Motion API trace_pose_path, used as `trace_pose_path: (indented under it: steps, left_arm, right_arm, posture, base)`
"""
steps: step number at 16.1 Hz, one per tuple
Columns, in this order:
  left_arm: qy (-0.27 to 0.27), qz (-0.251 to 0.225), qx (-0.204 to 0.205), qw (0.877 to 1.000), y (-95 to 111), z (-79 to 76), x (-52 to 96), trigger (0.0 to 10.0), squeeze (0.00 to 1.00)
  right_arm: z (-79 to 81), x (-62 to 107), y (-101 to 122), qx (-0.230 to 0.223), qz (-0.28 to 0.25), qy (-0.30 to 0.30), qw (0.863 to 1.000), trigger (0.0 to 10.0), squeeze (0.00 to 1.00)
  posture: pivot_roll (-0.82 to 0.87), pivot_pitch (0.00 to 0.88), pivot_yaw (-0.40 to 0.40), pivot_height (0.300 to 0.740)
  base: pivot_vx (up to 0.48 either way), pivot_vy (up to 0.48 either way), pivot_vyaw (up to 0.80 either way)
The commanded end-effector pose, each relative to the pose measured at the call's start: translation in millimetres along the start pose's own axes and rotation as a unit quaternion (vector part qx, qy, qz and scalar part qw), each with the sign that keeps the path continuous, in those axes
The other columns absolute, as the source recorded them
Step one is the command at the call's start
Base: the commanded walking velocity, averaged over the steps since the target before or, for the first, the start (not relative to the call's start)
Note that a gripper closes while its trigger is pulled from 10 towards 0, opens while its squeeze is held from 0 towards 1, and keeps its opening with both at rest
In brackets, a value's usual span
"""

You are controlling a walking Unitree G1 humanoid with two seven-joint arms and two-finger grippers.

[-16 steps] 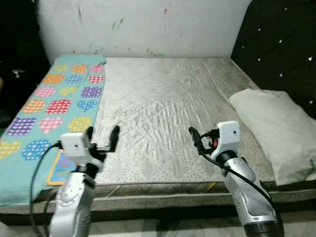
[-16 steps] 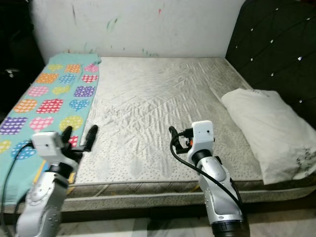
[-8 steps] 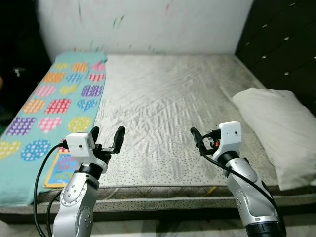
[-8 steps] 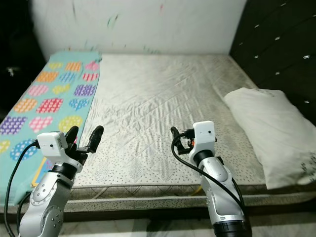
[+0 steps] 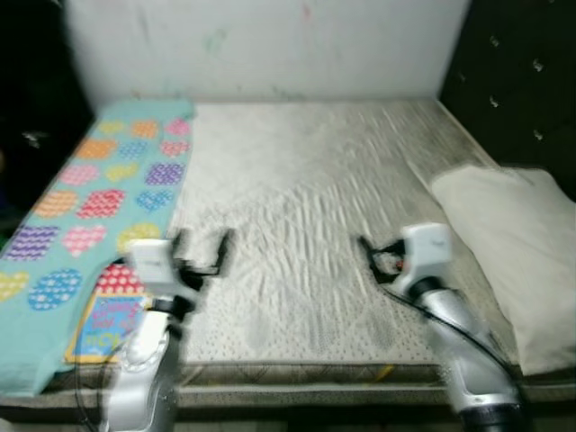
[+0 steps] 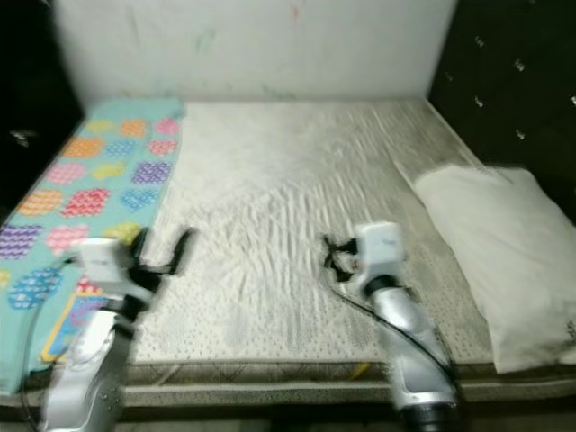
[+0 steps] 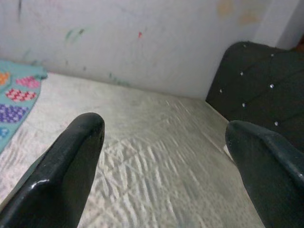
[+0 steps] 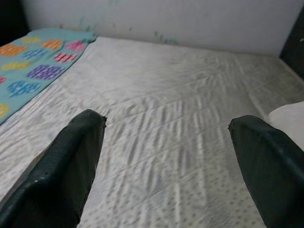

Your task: Clean up the room

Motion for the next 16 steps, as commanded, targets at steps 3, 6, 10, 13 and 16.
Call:
trace_pose_path:
  steps: [3, 6, 10, 13, 16]
  left_arm:
    - [0.015, -0.003, -0.016, 1.0, 6.5, 10.6, 1.1, 10.0, 0.0]
    - [0.036, -0.003, -0.012, 0.999, 6.4, 16.6, 0.5, 10.0, 0.0]
    - [0.035, -0.002, -0.009, 0.999, 6.1, 16.3, -0.8, 10.0, 0.0]
    - [0.031, -0.001, -0.006, 1.0, 5.9, 14.6, -1.6, 10.0, 0.0]
    - [0.03, 0.0, -0.006, 1.0, 5.6, 14.2, -1.7, 10.0, 0.0]
  right_arm:
    - [12.1, -3.3, 7.0, -0.004, -0.012, 0.015, 1.0, 10.0, 0.0]
    - [11.7, -2.0, 5.5, -0.008, -0.012, 0.019, 1.0, 10.0, 1.0]
    - [12.3, -2.8, 4.0, -0.003, -0.009, 0.02, 1.0, 10.0, 0.94]
    - [13.3, -3.1, 3.4, 0.0, -0.007, 0.023, 1.0, 10.0, 0.0]
    - [13.8, -2.7, 3.9, 0.007, -0.009, 0.025, 1.0, 10.0, 0.0]
  posture:
    - [-0.06, 0.0, 0.005, 0.74]
    - [-0.06, 0.0, 0.006, 0.74]
    - [-0.06, 0.0, 0.005, 0.74]
    - [-0.06, 0.0, 0.004, 0.74]
    - [-0.07, 0.0, 0.004, 0.74]
  base:
    - [0.169, 0.0, 0.0]
    - [0.0, 0.0, 0.0]
    - [0.0, 0.0, 0.0]
    - [0.0, 0.48, 0.0]
    - [0.0, 0.48, 0.0]
Point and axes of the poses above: a point about 5 cm out from each wrist's last joint towards the gripper, its own x axis pointing back from the gripper into the wrist, its own y axis along the axis of the wrist's last joint, z = x × y, the point moved 6 cm from there along -x, pointing out of the wrist towards the gripper, and after that the axes turned 6 degrees about x, right-handed, at the moved point
